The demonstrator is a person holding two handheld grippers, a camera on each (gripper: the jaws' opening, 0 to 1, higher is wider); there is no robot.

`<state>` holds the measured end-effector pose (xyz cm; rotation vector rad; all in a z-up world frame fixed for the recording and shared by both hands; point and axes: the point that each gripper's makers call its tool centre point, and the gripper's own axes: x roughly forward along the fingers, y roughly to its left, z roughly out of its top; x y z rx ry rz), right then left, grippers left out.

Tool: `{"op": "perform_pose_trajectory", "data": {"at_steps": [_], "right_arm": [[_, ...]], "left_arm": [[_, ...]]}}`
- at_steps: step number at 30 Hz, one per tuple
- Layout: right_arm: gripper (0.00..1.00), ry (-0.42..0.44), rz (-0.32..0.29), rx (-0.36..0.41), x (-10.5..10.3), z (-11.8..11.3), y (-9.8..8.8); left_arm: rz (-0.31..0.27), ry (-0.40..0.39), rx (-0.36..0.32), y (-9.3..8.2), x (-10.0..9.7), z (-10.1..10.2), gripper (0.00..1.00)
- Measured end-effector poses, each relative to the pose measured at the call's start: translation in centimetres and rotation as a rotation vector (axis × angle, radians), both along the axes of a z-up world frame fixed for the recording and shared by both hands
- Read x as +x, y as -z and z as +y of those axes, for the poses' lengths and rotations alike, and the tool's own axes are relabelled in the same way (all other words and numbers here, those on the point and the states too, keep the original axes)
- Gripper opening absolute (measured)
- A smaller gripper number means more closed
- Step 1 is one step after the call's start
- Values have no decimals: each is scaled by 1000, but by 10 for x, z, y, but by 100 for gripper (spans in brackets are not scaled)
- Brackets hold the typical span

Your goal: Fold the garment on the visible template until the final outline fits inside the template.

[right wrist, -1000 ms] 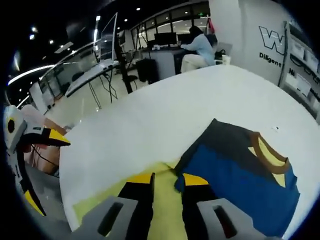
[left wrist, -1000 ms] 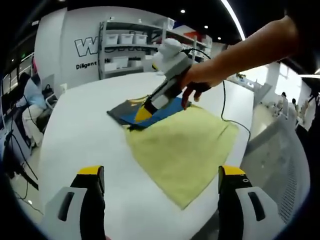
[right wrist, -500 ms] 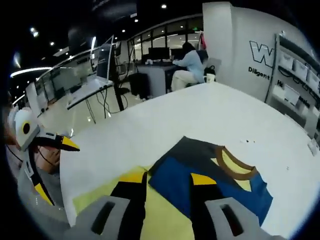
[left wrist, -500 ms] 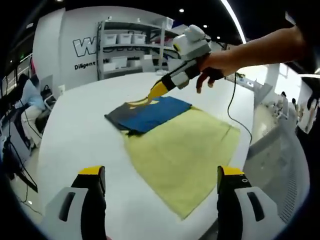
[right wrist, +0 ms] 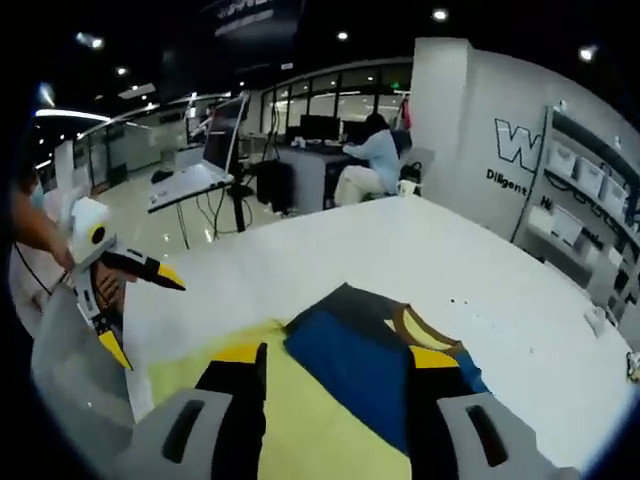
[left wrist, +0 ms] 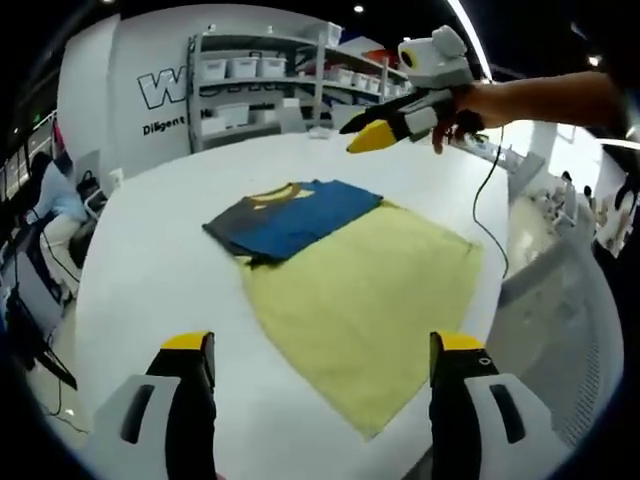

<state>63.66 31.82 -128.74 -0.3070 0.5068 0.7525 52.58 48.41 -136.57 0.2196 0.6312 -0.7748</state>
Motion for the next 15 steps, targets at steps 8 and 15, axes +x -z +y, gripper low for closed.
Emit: {"op": "perform_pose_trajectory", "data": {"at_steps": [8,15], "right_arm": [[54,53,0,6,-21,-35,6],[58,67,-4,7,-39,-52,9]], "left_arm": [[-28,31,87,7,1,6,83],[-39,42,114,7,0,-1,90]]}}
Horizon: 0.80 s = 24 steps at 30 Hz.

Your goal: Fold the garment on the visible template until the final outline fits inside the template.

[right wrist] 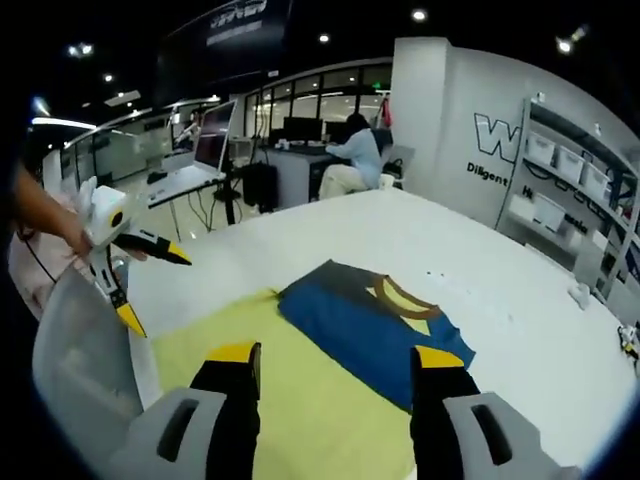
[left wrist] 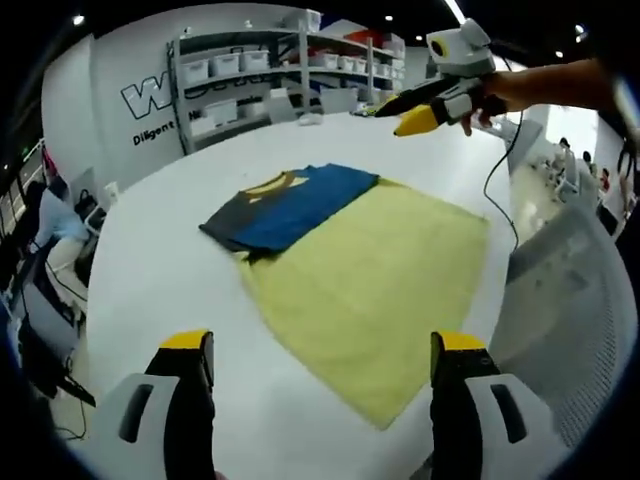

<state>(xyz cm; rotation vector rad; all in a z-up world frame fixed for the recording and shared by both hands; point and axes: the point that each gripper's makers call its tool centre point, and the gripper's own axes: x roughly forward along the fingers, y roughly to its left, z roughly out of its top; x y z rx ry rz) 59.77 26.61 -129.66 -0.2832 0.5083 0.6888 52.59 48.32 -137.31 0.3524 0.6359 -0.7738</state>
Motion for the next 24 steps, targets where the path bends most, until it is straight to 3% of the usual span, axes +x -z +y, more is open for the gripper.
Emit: {"op": "perform_pose_trajectory", "data": {"at_steps": [5,8,19,24], "right_arm": [[70,11,5,-5,-13,-12,7],[73,25,8,-4,-23,-22,11],[72,10,61,-26,-65,-52,37],[65,-36,108,-37,-88,-60,53]], "left_arm": [[56,-46,-4,4,-1,1,99],[36,-11,21,4,-4,-3,99],[74,107,66,25,-35,-8,97],[79,181,128,35,-47,-8,92]]}}
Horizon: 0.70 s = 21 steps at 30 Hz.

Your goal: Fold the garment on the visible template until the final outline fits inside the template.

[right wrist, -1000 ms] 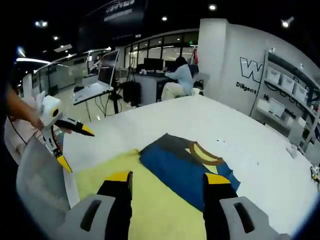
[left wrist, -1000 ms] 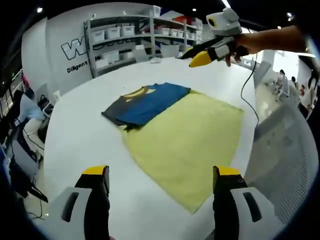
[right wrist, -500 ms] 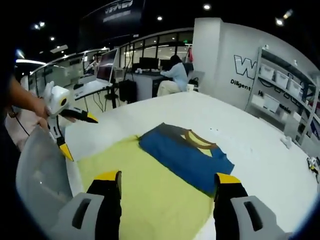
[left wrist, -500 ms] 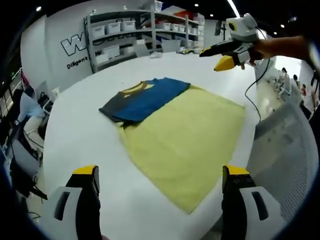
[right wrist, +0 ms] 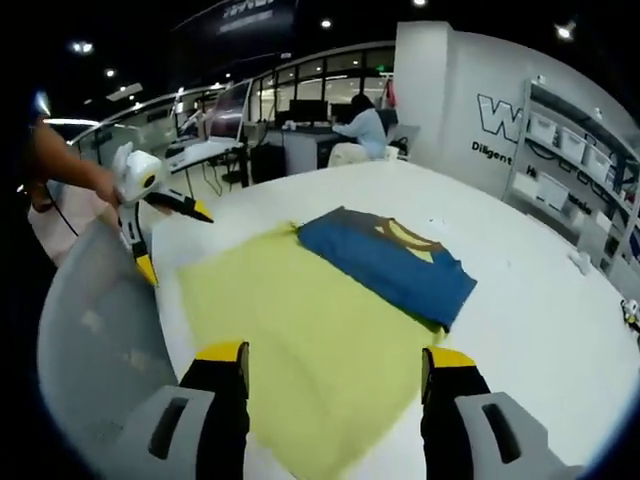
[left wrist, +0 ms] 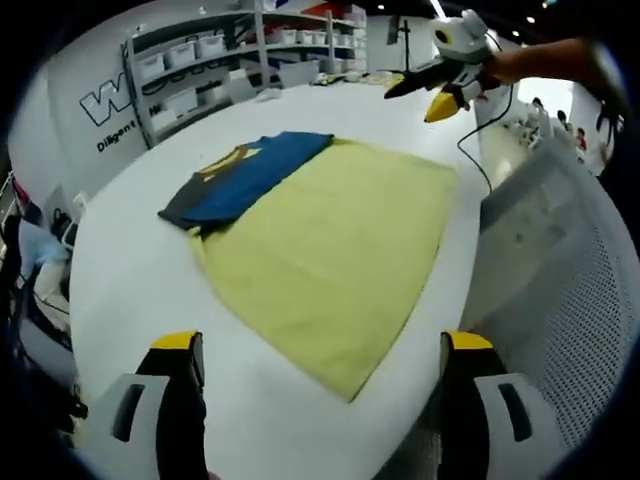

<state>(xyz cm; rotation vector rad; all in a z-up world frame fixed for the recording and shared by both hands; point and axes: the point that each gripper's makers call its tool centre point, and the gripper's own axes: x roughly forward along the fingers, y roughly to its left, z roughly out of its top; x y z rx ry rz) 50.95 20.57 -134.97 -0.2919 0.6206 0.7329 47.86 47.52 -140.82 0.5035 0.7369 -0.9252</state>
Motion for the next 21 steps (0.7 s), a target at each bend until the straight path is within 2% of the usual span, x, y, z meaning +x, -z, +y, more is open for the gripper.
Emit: {"op": "perform_pose_trajectory", "data": {"at_steps": [3,5,9,13,18,19,21], "right_arm": [[63,-30,0,-45,-14,-8,15],[62,-49,7,-46,-25,-9,22],[54,-107,29,-72,-44,-10,38],[49,-142,54,-89,-58,-11,54],[44,-163,77,-117,-72,-17,72],[40,-163,83,-120,-74,-19,74],[39,-162,94,-118,-78,-22,76]], "left_arm": [[-1,33,20,4,-6,-3,89],[-1,52,38,7,-9,-4,86],[-9,107,80,14,-15,-4,75],[21,107,95,21,-19,-4,72],[25,140,112,25,-22,-10,57],[32,138,116,26,-22,-11,53],[34,141,114,26,-21,-13,46]]}}
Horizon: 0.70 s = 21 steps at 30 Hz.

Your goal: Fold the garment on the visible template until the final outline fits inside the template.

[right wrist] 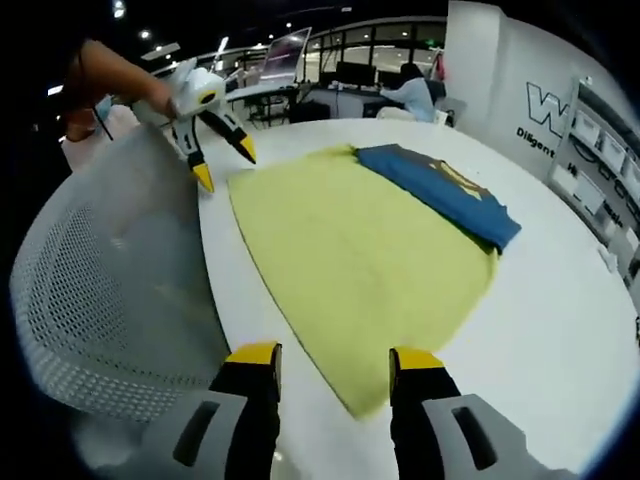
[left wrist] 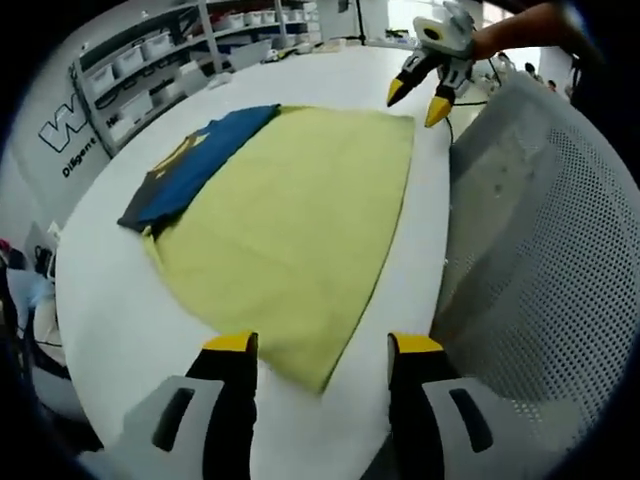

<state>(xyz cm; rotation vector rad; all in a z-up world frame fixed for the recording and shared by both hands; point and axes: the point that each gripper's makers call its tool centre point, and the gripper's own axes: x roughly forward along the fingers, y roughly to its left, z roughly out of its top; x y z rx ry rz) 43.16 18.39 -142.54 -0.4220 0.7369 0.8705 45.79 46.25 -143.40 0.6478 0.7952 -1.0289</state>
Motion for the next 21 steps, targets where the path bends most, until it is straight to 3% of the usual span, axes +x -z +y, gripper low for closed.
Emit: {"op": "perform_pose_trajectory", "data": {"at_steps": [5,6,8,12,16,18,21], "right_arm": [[39,27,16,-7,3,-12,8],[39,45,26,6,4,-13,8],[37,58,28,8,7,-15,9],[30,49,36,-9,6,-16,16],[30,50,48,-24,2,-16,24],[28,34,17,-17,5,-14,22],[24,62,18,-16,7,-17,22]], "left_arm": [[16,-32,38,9,5,4,35],[30,-30,5,9,4,-1,36],[39,-82,7,10,7,5,38],[57,-114,-18,10,5,8,38],[64,-152,-40,11,3,9,36],[68,-176,-55,11,2,10,36],[71,-192,-65,11,0,10,34]]}}
